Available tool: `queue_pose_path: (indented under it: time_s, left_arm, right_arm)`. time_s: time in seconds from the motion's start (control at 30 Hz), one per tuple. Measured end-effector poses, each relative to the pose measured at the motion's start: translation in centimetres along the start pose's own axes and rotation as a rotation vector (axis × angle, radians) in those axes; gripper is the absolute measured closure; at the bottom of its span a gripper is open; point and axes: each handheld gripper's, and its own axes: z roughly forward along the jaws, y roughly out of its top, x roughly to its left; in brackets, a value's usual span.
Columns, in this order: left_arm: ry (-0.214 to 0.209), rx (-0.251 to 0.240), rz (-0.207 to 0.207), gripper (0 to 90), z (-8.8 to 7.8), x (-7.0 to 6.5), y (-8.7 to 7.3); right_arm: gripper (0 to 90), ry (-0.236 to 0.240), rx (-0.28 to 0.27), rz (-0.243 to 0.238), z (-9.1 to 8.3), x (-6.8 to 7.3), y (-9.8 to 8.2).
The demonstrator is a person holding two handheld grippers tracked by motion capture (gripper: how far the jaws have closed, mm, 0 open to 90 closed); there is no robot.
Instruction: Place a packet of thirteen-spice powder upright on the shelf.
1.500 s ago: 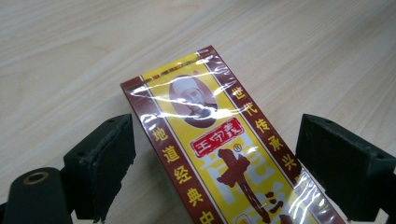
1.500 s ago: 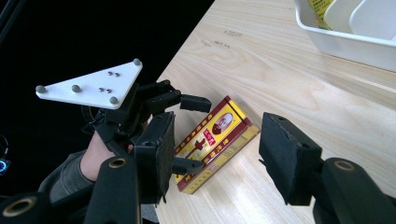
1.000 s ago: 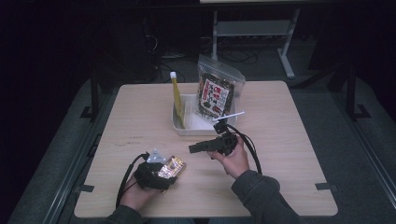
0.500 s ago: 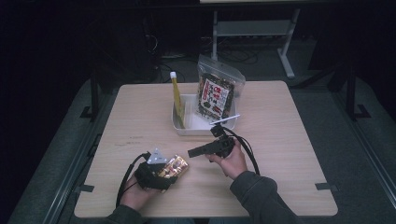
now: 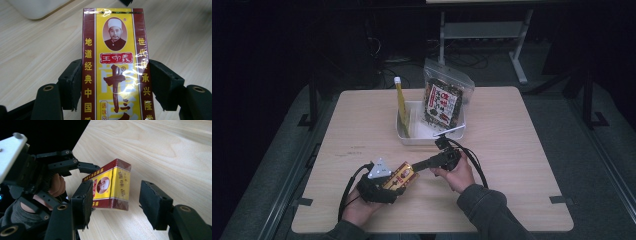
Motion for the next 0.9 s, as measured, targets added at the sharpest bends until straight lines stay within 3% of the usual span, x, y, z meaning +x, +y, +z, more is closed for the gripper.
queue_pose_path:
  time_s: [0.9]
  left_arm:
    - [-0.028, -0.069, 0.039, 32.1, -0.3, -1.1, 0.8]
  right_arm:
    - [45.0, 0.043, 0.054, 0.015, 1.6, 0.1, 0.1]
